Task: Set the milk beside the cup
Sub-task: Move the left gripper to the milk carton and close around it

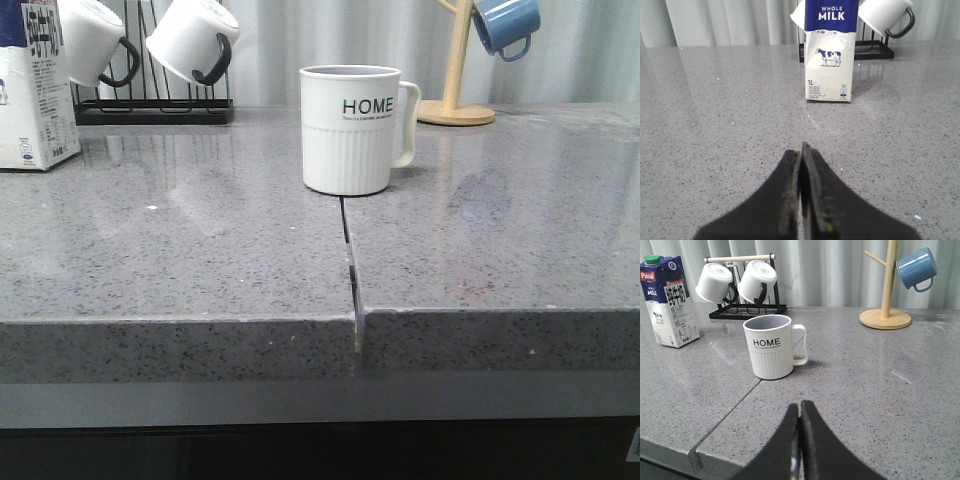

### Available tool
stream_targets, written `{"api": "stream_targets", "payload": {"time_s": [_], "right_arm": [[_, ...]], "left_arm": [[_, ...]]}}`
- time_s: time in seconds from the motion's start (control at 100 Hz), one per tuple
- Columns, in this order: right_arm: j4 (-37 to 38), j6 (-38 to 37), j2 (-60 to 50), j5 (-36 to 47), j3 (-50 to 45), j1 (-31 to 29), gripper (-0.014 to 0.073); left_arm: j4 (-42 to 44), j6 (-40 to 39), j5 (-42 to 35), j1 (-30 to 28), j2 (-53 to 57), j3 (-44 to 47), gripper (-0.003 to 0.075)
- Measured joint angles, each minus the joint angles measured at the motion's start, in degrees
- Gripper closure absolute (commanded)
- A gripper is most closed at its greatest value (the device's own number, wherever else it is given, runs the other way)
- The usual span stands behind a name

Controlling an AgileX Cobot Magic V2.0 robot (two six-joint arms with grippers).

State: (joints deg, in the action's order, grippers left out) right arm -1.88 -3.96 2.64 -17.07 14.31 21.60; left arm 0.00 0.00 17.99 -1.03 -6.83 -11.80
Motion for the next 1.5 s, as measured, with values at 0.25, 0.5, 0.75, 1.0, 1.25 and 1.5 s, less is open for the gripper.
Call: {"api": "stream_targets", "payload": {"time_s": [0.25,0.5,0.75,1.0,1.25,1.5], "right_arm": [[0.0,0.0,0.0,0.0,0.0,0.0,0.0662],[0.0,0.0,0.0,-0.1,0.0,0.0,0.0662],[0.0,0.0,0.0,-0.1,0.0,0.0,0.0662],[0.0,0.0,0.0,-0.1,0.0,0.0,0.0662],[0.0,0.0,0.0,-0.1,0.0,0.0,0.0662],[0.0,0.0,0.0,-0.1,0.0,0.0,0.0662]], "left_arm": [[0.0,0.0,2.7,0.0,-10.3,-7.5,0.0314],[-1.1,0.0,-0.1,0.0,-18.0,-9.5,0.0072],[-1.2,0.0,-12.3,0.0,-25.4,-9.6,0.0072],[-1.2,0.0,-15.8,1.3,-37.2,-16.6,0.0073],[-1.2,0.0,-17.7,5.2,-52.7,-28.0,0.0073],[-1.2,0.0,-20.9,5.4,-65.0,-36.3,0.0073]]}}
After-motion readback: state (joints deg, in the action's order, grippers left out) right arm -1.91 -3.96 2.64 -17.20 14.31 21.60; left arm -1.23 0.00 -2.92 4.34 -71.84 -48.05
